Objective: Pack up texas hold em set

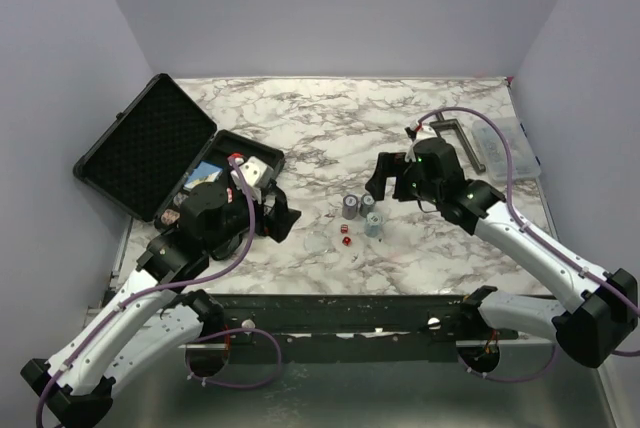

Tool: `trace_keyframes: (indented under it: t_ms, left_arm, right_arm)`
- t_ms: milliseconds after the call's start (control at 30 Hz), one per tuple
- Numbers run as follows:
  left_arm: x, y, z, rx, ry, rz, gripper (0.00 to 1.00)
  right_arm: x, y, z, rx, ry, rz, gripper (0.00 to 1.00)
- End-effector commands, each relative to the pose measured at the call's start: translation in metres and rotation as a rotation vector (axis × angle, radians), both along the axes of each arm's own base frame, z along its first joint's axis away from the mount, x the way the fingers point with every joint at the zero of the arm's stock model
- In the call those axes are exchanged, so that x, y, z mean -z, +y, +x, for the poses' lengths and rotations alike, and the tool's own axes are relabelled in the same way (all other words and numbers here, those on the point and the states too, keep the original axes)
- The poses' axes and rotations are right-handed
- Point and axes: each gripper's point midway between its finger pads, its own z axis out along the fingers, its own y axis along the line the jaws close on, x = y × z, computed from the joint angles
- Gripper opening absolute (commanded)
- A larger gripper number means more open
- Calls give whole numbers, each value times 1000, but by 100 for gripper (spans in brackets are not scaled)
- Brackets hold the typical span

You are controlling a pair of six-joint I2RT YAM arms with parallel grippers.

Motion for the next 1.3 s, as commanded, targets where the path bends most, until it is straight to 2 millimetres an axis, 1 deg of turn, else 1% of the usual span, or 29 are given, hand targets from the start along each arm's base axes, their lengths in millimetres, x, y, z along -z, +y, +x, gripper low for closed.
trace_keyframes:
  t_ms: [0,133,333,567,667,733,800,933,1167,1267]
  left_arm:
    - [-2,14,9,-88,-31,23,99]
    - [-4,19,10,-115,-39,24,99]
    - [-6,23,10,-131,-44,24,99]
    - [-9,29,12,-169,-51,23,99]
    - [-12,41,16,-236,-68,26,99]
    - [-16,51,18,-288,-87,22,99]
    - [-18,57,18,-312,-100,14,99]
    - [-18,57,18,-309,-101,16,99]
    - [-17,55,18,-302,-95,17,99]
    - [-17,55,18,-302,-93,18,99]
  right_arm:
    - [-6,-6,1,29,20,-44,100]
    - [-6,-5,-1,14,34,-50,100]
    - [-6,-9,-5,-5,44,-86,100]
    - [-7,-22,-10,56,85,-119,100]
    - [0,-25,-13,64,120,-142,100]
    - [6,-24,-17,39,148,-158,100]
    - [12,-22,-20,17,177,-175,100]
    - [26,-20,-26,-16,247,-203,100]
    - [45,-17,-35,-45,314,-221,100]
    - [52,-14,-39,-54,333,-224,98]
